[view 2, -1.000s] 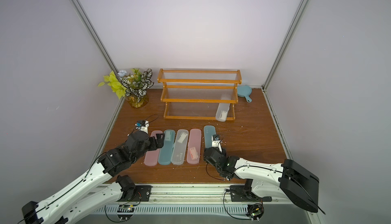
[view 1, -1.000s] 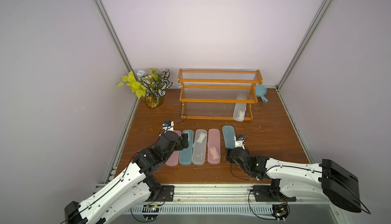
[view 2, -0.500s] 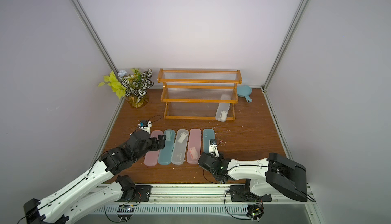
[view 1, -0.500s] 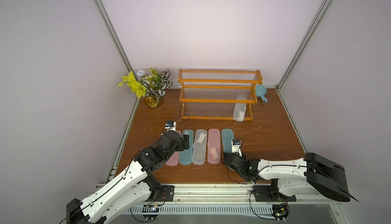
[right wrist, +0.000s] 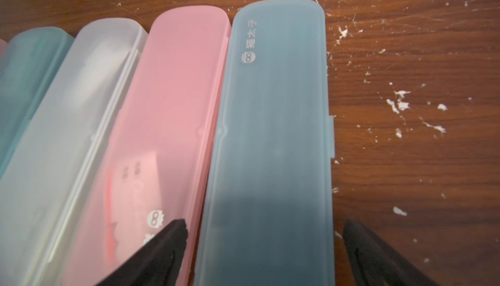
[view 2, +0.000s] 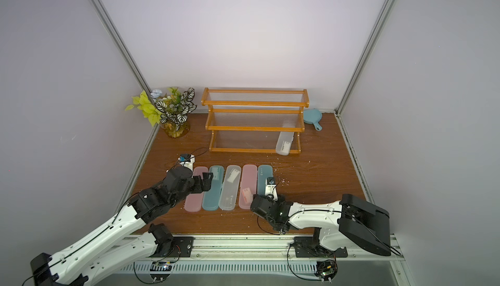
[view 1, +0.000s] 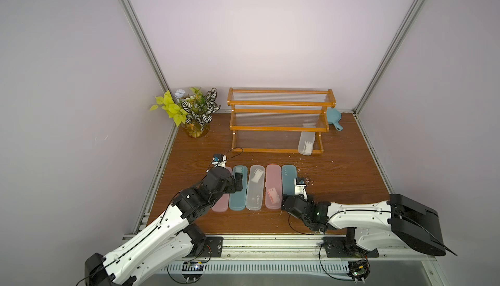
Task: Remove the pencil cases from the shelf
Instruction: Place the pencil case at the center of the board, then pick up the pencil case from the shelf.
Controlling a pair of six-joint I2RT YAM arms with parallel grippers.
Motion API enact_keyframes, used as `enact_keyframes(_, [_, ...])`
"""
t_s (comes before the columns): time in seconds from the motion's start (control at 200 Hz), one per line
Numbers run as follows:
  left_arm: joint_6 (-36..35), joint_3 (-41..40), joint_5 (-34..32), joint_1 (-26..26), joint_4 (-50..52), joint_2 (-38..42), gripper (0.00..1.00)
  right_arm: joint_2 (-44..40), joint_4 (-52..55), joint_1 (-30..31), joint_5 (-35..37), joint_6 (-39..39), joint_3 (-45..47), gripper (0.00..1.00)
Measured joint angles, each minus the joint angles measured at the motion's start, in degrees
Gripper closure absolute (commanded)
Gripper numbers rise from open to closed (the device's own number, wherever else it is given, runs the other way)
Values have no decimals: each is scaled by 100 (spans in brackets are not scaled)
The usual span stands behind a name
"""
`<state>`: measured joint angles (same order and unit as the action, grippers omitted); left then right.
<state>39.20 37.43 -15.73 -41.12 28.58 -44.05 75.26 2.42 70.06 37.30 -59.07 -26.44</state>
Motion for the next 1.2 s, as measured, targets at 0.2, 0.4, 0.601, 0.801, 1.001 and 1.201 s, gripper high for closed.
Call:
enact_keyframes(0.2, [11, 0, -2, 0, -4, 7, 3, -538, 391, -15, 225, 0, -70, 3])
enact_keyframes(0.4, [107, -33, -9, 0, -74, 85, 3, -1270, 603, -557, 273, 315, -70, 4])
enact_keyframes(0.601, [173, -177, -37, 0, -229, 157, 3, -1864, 713, -1818, -35, 1049, -70, 4])
enact_keyframes(0.801, [166, -199, -42, 0, -411, 81, 3, -1985, 660, -2944, -651, 1840, -166, 4])
enact_keyframes(1.001, [105, -199, -39, 0, -568, -44, 3, -1493, 352, -3956, -1615, 2468, -575, 4])
enact_keyframes(1.201, [87, -199, -42, 0, -654, -48, 3, -568, 42, -4607, -2553, 2927, -1207, 2])
